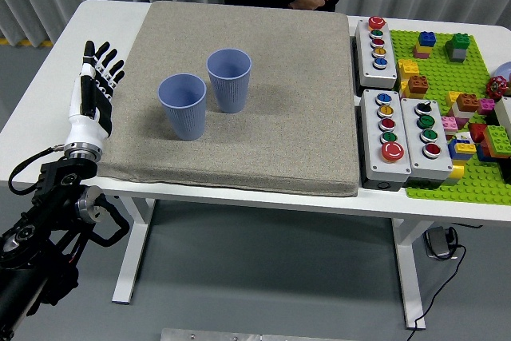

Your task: Pick cup pour cup place

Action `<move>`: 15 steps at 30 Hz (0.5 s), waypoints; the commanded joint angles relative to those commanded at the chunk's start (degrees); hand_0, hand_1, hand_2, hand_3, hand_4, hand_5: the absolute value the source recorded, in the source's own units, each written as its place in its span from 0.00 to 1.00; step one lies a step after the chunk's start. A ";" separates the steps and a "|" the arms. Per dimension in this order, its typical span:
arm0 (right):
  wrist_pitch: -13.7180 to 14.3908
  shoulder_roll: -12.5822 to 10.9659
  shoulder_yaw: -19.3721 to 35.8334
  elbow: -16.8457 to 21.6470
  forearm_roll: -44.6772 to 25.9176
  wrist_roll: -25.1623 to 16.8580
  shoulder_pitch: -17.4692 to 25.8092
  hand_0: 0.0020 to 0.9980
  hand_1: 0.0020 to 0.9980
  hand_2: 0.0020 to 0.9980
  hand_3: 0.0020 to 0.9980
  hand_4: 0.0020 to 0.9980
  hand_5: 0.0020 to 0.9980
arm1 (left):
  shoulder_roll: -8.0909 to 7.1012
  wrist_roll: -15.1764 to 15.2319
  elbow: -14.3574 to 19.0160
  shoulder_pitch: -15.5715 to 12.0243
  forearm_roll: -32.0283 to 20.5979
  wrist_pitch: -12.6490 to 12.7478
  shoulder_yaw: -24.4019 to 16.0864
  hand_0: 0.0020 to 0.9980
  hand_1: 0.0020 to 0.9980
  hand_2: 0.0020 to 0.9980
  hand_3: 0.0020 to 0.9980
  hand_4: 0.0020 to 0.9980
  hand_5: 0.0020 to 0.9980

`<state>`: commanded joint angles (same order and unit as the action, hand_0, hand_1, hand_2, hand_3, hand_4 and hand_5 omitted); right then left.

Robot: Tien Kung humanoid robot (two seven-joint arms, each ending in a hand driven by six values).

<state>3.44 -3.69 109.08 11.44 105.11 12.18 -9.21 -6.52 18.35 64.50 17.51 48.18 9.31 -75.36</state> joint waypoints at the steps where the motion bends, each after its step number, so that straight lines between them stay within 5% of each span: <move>1: 0.00 0.00 -0.01 0.00 -0.03 0.00 -0.02 0.70 0.71 0.66 0.63 0.02 0.31 | 0.00 0.00 0.00 0.01 -0.01 0.00 0.00 0.88 0.88 0.91 0.89 0.83 1.00; 15: 0.10 0.08 0.38 0.09 0.25 0.09 -0.19 0.70 0.71 0.66 0.63 0.02 0.31 | -0.15 -0.19 0.25 0.31 0.63 0.13 0.14 0.88 0.87 0.91 0.89 0.84 1.00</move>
<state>3.54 -3.61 109.45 11.53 105.36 12.27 -9.39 -6.67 18.16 64.75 17.82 48.81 9.44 -75.22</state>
